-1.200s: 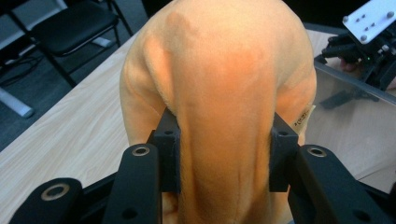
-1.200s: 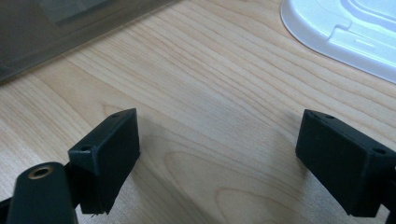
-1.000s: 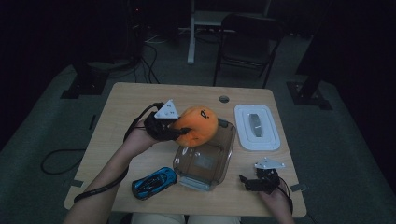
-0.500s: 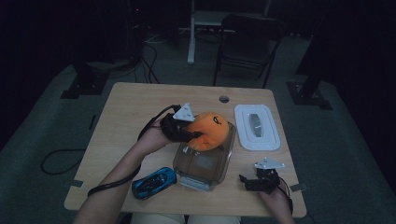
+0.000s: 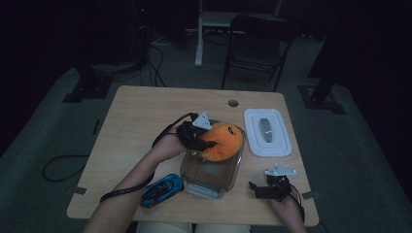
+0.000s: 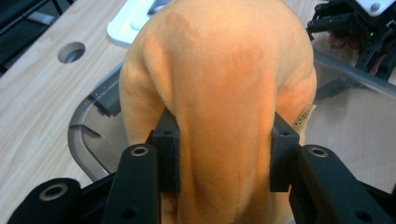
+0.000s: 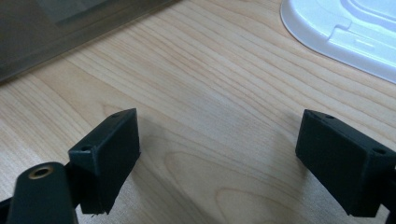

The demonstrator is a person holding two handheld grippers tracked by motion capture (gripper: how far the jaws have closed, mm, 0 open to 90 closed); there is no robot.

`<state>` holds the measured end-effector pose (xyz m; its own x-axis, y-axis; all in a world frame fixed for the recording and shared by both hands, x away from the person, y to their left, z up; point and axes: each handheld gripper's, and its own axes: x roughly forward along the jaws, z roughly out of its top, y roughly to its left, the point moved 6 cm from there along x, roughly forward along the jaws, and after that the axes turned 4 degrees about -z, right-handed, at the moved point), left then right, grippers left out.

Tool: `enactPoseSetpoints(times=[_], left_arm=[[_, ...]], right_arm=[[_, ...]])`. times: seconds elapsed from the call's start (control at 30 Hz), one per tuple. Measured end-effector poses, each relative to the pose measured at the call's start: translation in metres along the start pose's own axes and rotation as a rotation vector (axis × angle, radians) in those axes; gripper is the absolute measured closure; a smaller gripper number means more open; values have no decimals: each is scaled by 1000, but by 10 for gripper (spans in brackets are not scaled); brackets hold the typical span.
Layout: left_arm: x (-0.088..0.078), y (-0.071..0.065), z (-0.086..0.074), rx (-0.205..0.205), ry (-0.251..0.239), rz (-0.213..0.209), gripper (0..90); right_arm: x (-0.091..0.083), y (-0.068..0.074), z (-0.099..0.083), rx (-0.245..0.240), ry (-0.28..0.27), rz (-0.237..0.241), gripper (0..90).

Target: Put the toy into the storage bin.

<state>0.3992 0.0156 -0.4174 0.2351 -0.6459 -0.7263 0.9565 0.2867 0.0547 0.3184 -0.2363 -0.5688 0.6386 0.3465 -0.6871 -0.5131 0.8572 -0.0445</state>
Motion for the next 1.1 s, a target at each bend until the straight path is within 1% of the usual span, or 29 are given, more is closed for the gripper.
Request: enactPoseSetpoints(times=[0.17,0.27,0.43,0.6,0.7,0.77,0.83,0.9,1.0,1.1], left_arm=[[7,0,-3,3,27,-1,594],[10,1,-4,-6,33,-12,594],[13,1,-3,0,50,-11,592],[15,3,-6,-9,60,-12,592],[17,3,-9,-15,73,-22,591],[20,2,-11,-3,90,-19,587],[22,2,-12,-4,97,-21,582],[23,2,-13,-16,93,-29,581],[24,2,-14,-19,95,-31,581],[25,2,-14,-22,97,-36,558]], right_arm=[[0,0,0,0,1,0,132],[0,0,0,1,1,0,132],[0,0,0,1,0,0,132],[0,0,0,0,0,0,132],[0,0,0,1,0,0,132],[0,0,0,0,0,-1,132],[0,0,0,0,0,-1,132],[0,0,0,0,0,-1,132],[0,0,0,0,0,-1,132],[0,0,0,0,0,-1,132]])
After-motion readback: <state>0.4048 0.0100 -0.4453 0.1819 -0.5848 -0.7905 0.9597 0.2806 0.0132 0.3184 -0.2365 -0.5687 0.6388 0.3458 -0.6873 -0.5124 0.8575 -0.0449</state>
